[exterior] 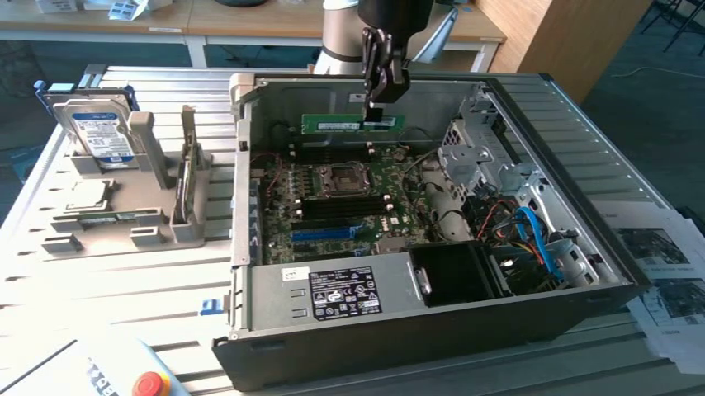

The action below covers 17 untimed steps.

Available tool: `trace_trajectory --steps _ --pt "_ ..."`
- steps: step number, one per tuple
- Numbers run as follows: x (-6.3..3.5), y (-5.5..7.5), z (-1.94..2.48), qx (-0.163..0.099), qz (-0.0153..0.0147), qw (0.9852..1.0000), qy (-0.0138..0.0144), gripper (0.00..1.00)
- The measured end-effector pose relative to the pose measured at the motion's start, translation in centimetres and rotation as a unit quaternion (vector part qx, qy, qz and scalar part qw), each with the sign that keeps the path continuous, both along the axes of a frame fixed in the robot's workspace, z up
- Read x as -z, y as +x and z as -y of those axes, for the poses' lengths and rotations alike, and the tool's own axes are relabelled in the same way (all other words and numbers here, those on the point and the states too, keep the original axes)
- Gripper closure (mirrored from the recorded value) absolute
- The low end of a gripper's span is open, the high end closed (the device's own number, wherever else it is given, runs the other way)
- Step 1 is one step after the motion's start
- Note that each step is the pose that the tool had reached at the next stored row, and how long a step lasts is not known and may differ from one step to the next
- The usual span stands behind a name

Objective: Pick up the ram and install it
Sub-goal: 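Insert the ram into the slot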

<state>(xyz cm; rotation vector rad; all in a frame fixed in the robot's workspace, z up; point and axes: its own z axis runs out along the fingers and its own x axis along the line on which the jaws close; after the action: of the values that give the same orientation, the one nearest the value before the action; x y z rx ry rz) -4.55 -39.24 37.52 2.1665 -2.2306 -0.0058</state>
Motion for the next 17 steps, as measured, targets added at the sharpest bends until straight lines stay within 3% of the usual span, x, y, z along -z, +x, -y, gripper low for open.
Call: trace_trajectory --steps 8,17 --pt "0.07 0.0 0.0 0.0 0.0 1.0 0.0001 0.88" --pt "1.05 0.0 0.0 0.0 0.0 1.0 0.0 0.88"
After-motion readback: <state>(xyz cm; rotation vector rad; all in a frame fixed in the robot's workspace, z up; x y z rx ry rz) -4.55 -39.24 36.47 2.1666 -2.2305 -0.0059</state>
